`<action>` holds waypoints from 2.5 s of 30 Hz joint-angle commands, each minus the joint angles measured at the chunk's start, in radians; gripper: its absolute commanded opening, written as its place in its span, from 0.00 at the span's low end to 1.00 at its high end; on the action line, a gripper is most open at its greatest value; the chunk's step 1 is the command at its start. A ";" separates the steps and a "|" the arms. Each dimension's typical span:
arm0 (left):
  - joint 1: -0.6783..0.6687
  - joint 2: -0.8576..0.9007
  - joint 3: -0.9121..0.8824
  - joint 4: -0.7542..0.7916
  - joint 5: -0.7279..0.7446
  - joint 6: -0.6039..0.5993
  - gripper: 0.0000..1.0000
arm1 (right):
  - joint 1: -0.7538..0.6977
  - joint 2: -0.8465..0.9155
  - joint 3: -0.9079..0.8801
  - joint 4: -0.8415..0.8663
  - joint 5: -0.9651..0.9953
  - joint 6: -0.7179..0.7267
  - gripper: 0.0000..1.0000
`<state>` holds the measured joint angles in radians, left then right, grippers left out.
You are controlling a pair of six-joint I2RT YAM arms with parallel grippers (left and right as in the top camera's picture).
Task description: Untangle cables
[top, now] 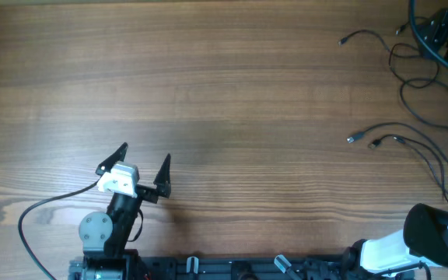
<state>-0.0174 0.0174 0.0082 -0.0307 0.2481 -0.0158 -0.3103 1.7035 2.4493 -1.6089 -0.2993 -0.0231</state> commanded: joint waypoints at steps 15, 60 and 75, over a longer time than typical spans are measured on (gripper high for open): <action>0.009 -0.014 -0.002 -0.038 -0.134 -0.123 1.00 | 0.006 -0.004 -0.002 0.001 -0.016 0.007 1.00; 0.009 -0.013 -0.002 -0.037 -0.134 -0.123 1.00 | 0.006 0.001 -0.002 0.001 -0.016 0.007 1.00; 0.009 -0.013 -0.002 -0.037 -0.134 -0.123 1.00 | 0.043 -0.019 -0.002 0.080 -0.016 0.101 1.00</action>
<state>-0.0174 0.0147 0.0086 -0.0601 0.1238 -0.1333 -0.2989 1.7031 2.4493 -1.5639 -0.2993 0.0536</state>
